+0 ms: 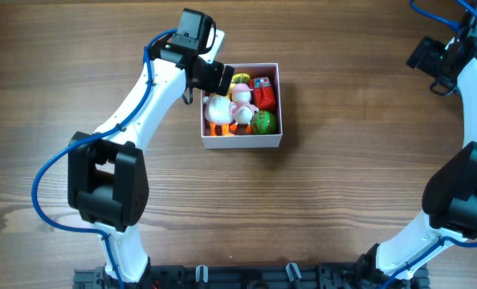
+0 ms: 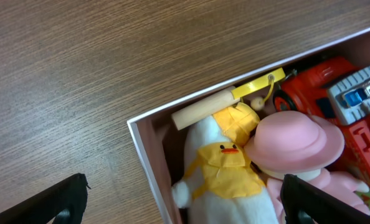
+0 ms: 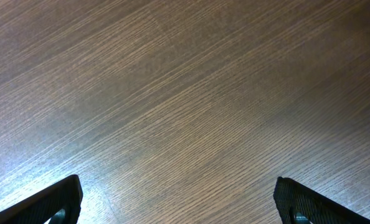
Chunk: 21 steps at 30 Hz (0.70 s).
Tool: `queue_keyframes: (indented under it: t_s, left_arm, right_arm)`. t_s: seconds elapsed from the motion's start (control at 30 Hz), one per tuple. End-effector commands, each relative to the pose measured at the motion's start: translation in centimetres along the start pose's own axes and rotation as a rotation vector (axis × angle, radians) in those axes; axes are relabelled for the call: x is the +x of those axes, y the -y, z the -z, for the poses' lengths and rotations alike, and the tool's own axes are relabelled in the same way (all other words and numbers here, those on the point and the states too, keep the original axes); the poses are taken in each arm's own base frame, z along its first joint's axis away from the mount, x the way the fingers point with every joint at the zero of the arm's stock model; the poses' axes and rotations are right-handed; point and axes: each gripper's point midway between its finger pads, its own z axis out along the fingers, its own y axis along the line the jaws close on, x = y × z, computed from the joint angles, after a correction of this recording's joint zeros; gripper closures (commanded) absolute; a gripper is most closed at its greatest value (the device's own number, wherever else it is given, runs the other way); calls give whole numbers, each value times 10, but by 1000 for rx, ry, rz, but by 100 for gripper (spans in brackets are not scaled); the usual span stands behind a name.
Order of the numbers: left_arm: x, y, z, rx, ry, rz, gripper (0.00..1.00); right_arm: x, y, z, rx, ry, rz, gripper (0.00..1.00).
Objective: Pack container
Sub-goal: 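Lift the rattle drum and carry it over the box with the left gripper, then lower the rattle drum into the box and open the left gripper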
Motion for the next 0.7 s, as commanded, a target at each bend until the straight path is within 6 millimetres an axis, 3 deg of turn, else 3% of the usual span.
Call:
queue_keyframes:
  t_s: [0.0, 0.17, 0.3, 0.47, 0.67]
  left_arm:
    - [-28, -2, 38, -4, 110, 78, 0]
    - [-62, -5, 118, -11, 299, 100, 0]
    - [-56, -10, 166, -26, 348, 110, 0]
    - [-20, -11, 181, -31, 242, 118, 0]
    - [9, -5, 178, -5, 127, 117, 0]
  right_arm:
    - [0, 2, -1, 16, 4, -10, 0]
    - [0, 2, -1, 16, 4, -10, 0]
    - [0, 2, -1, 16, 4, -10, 0]
    - [0, 2, -1, 16, 4, -10, 0]
    - [0, 2, -1, 16, 4, -10, 0]
